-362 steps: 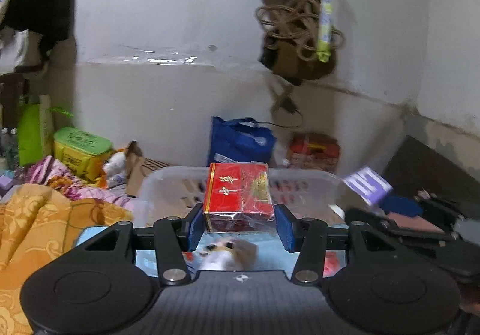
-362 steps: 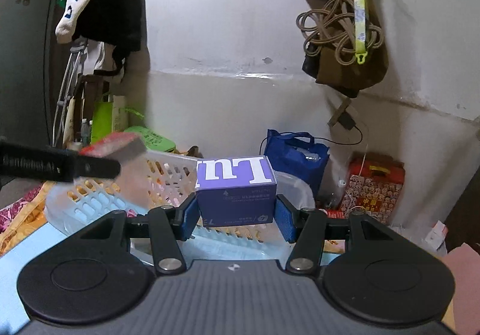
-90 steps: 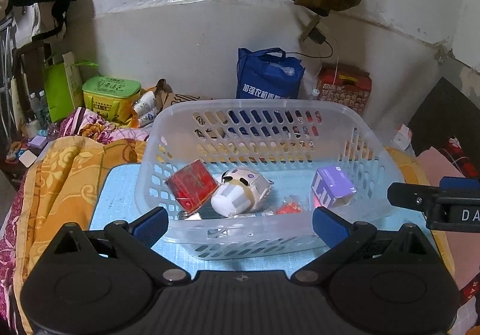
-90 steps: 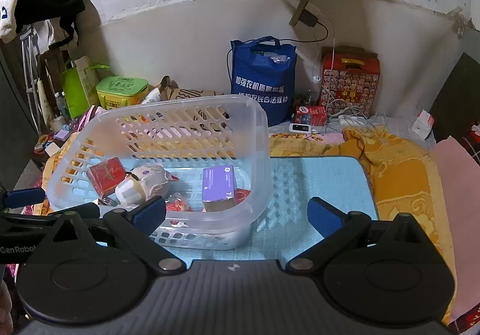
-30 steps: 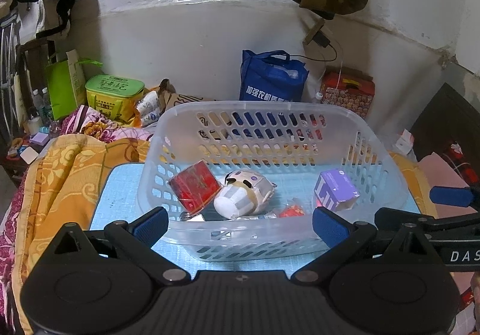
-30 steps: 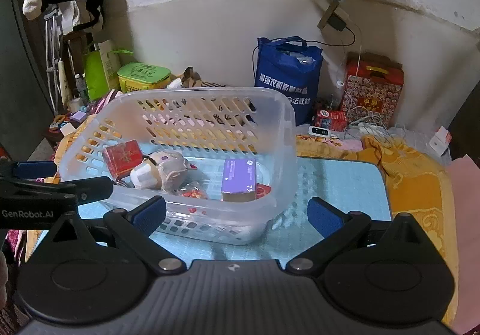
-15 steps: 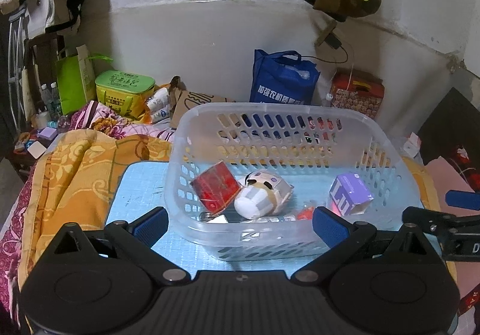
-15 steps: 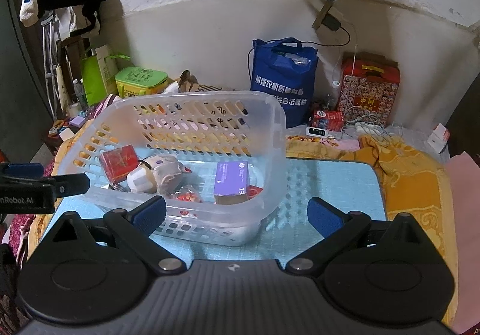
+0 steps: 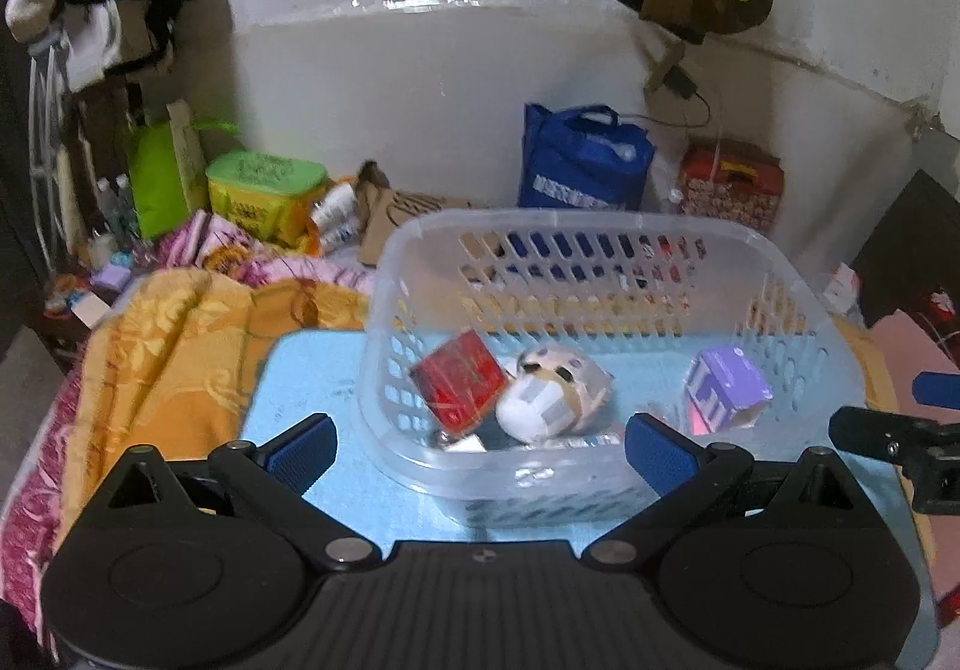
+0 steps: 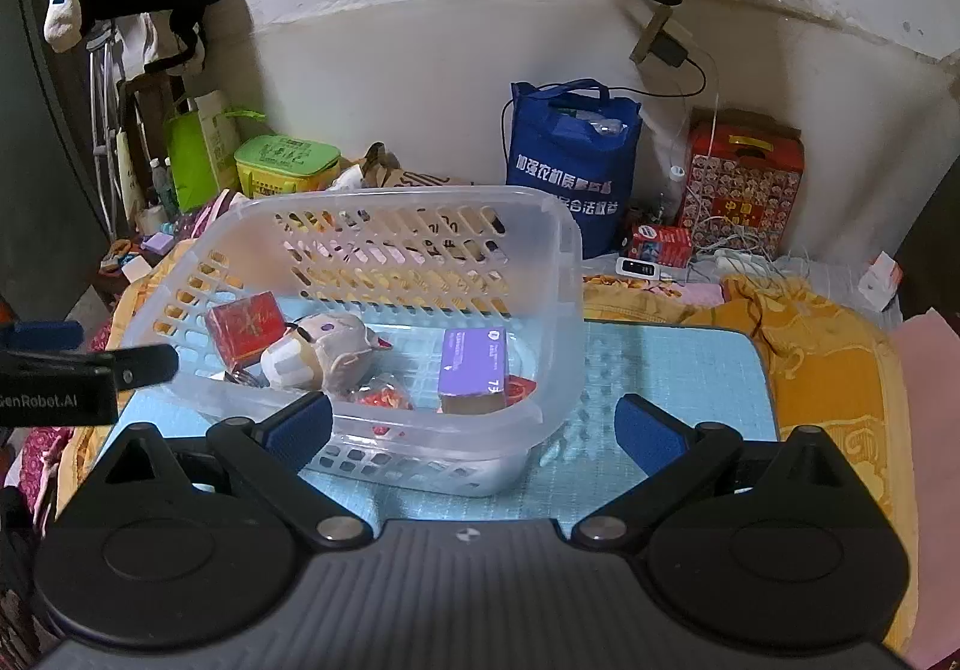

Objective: Organize objects

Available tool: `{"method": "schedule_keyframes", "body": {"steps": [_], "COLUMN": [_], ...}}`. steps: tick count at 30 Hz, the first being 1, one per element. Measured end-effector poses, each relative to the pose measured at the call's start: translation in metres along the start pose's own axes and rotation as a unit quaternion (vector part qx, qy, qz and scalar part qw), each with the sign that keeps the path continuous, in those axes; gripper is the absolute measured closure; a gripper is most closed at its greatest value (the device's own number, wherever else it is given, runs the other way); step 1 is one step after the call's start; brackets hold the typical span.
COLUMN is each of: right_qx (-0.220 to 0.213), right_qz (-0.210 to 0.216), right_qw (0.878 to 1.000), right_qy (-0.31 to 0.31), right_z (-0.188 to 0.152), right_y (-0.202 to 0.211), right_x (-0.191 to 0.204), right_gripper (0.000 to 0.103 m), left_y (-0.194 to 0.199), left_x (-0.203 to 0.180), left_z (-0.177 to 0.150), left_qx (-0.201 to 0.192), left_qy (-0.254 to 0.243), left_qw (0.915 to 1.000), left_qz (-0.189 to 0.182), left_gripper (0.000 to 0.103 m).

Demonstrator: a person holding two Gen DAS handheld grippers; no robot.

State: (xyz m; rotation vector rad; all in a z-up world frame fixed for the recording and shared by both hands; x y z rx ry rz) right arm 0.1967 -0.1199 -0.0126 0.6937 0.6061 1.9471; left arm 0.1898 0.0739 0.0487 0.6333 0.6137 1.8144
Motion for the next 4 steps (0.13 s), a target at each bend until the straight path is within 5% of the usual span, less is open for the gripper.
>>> {"method": "schedule_keyframes", "body": {"steps": [4], "right_qx": [-0.001], "right_qz": [0.001], "right_qw": [1.0], "right_qy": [0.002], "right_z": [-0.0006], "right_y": [-0.0002], "right_x": [0.0012], "right_gripper": [0.0], "left_y": [0.0056], "left_x": [-0.0014], "left_z": [0.0017], "left_qx": [-0.018], "left_qy": [-0.003], "left_qw": [0.9998], "left_qz": [0.002], "left_gripper": [0.0]}}
Point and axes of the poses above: each gripper's, at about its wrist camera, not at the fingertips, and y roughly against the way its jaws point, x to its left, z to its top, the point moved 2 cm from there along -y, roughly the way its jaws point, and after that the axes turned 12 degrees about z, right-handed, at the moved point
